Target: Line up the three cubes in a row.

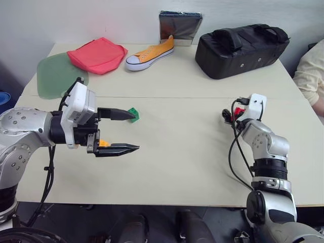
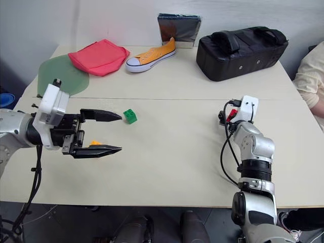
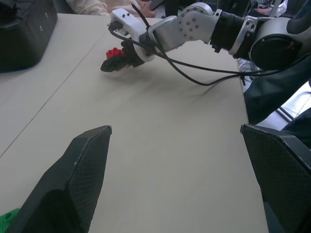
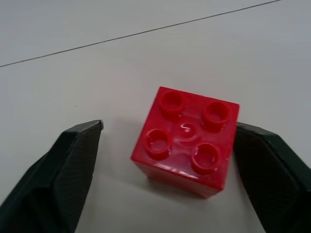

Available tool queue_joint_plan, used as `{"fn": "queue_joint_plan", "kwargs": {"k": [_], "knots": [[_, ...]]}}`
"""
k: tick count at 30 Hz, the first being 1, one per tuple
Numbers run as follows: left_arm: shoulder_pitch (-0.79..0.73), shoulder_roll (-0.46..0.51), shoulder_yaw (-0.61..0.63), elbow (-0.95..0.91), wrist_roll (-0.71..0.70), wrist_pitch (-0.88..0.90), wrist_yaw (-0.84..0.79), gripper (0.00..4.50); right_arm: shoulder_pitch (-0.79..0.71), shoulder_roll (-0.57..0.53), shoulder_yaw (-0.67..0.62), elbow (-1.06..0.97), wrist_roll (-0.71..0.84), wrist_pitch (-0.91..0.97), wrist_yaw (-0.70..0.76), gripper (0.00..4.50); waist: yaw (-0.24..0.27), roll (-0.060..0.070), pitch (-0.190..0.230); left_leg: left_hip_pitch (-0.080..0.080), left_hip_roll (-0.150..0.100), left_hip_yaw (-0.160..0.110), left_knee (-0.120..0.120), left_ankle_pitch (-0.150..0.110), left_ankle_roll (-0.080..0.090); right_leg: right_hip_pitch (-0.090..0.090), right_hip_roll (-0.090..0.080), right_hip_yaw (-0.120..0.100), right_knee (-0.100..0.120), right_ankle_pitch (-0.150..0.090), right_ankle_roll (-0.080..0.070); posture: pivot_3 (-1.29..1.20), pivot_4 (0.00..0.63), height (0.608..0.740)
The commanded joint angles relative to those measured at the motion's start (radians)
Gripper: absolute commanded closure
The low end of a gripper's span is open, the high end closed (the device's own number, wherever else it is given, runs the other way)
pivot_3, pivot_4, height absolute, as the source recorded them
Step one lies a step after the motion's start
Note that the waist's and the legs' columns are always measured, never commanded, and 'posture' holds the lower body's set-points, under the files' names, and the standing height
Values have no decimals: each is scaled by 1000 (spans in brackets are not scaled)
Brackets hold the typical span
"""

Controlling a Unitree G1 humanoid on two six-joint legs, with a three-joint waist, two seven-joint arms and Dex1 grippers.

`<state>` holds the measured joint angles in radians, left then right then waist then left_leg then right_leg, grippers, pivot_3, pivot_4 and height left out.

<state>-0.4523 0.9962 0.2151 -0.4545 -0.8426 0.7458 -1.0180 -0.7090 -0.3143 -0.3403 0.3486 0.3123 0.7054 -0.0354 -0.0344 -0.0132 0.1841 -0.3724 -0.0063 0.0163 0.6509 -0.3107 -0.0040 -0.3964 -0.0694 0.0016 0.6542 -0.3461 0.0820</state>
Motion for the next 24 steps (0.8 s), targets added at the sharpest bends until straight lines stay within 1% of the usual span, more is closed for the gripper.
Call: {"fn": "queue_joint_plan", "kwargs": {"k": [1,5,8,9,10,11,13,14,16,18,19,21,22,24], "knots": [[-16,-3,9,3,8,-18,3,0,-7,-8,-17,-30,-3,-29,-6,1625,-2,0,0,0,0,0,0,0,0,0,0,0,0,0,0,0,150,740],[-15,-10,3,10,23,-30,1,0,10,-15,-13,-50,-5,-53,12,2995,-4,0,0,0,0,0,0,0,0,0,0,0,0,0,0,0,150,740],[-14,-21,-1,6,20,-27,2,0,41,-58,30,-101,-21,-77,89,2972,-2,0,0,0,0,0,0,0,0,0,0,0,0,0,0,0,150,740],[-11,-23,-3,3,19,-27,0,0,56,-84,47,-140,-4,-86,163,2972,0,0,0,0,0,0,0,0,0,0,0,0,0,0,0,0,150,740],[-9,-23,-5,2,15,-23,-4,0,71,-117,68,-185,28,-86,263,2972,1,0,0,0,0,0,0,0,0,0,0,0,0,0,0,0,150,740],[-6,-22,-9,-2,12,-23,-12,0,95,-171,98,-246,60,-91,395,2972,2,0,0,0,0,0,0,0,0,0,0,0,0,0,0,0,150,740],[-3,-17,-18,0,14,-25,-31,0,145,-285,141,-344,118,-98,634,2972,5,0,0,-1,0,0,0,0,1,0,1,0,-1,0,0,0,150,740],[-1,-14,-28,3,18,-30,-47,0,181,-358,155,-395,157,-112,782,2972,6,0,0,-1,0,0,0,-1,1,0,2,0,-1,0,0,0,150,740],[-3,-11,-50,9,31,-42,-76,0,238,-475,182,-459,208,-138,1007,2972,7,0,0,-1,1,0,0,-1,2,0,3,0,-3,0,1,0,150,740],[-11,-9,-81,11,38,-49,-115,0,285,-555,215,-492,222,-194,1171,2972,8,-1,1,0,2,-2,0,-4,6,3,4,0,-5,0,1,0,150,740],[-15,-8,-98,12,38,-53,-138,0,300,-582,235,-500,220,-219,1232,2972,7,-1,1,1,2,-2,0,-5,8,4,4,0,-9,1,1,0,150,740],[-42,-28,-151,18,56,-72,-169,0,347,-633,295,-523,192,-307,1369,2972,7,-1,1,1,2,-2,1,-5,8,5,4,0,-9,1,2,0,150,740],[-56,-38,-170,26,67,-84,-177,0,357,-637,320,-524,178,-338,1401,2972,7,-1,1,1,2,-2,2,-5,8,5,4,0,-9,1,2,0,150,740],[-79,-51,-195,40,86,-104,-199,0,364,-618,359,-517,158,-375,1419,2972,5,-1,1,2,2,-2,2,-5,8,5,4,1,-8,1,2,0,150,740]]}}
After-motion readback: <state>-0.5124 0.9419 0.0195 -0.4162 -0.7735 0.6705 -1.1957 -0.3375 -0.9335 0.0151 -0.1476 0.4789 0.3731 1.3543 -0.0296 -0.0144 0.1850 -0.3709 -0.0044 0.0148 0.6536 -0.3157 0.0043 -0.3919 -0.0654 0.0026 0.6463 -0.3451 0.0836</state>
